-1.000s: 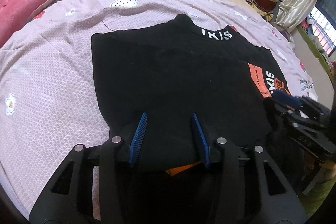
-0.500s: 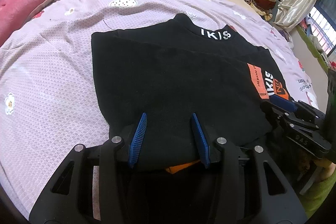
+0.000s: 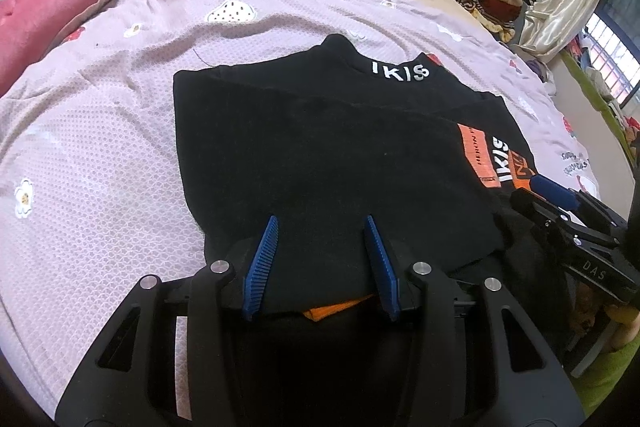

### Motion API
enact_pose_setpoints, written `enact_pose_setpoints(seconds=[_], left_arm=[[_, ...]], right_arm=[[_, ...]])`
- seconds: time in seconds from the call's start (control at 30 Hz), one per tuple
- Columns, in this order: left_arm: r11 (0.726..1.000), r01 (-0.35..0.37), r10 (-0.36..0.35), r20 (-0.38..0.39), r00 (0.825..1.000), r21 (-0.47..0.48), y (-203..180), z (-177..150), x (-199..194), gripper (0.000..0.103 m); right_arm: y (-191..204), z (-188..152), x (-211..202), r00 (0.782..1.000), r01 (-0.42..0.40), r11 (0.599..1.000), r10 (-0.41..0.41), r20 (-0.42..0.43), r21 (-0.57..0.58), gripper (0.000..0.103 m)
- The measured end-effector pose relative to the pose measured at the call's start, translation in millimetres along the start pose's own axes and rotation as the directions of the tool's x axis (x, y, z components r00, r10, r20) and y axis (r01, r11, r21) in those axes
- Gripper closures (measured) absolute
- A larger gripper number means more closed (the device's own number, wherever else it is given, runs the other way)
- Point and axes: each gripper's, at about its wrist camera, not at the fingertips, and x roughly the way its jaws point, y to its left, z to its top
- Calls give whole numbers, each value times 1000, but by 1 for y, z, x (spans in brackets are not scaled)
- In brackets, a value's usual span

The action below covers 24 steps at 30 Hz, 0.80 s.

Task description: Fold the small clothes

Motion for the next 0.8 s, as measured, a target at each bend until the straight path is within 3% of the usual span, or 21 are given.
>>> enact_pose_setpoints(seconds=[0.33,0.43,0.53,0.8], left_arm=[[1000,7,-7,20,1000,0,-2,2,-10,65],[1000,5,-5,29,1000,1,-3,3,-15,58],[1000,4,-4,41,999,9,-5,4,-21,55],[1000,-6,4,85,996,24,-8,4,-38,32]], right_arm=[[-2,-3,-16,999,1,1000,-1,39,17,23],[-3,-3,-21,999,13,1000,-14,53,26,17],[-5,-3,-27,998,14,999,-17,67,36,16],[-4,-1,-43,995,21,999,-25,101,43,10]])
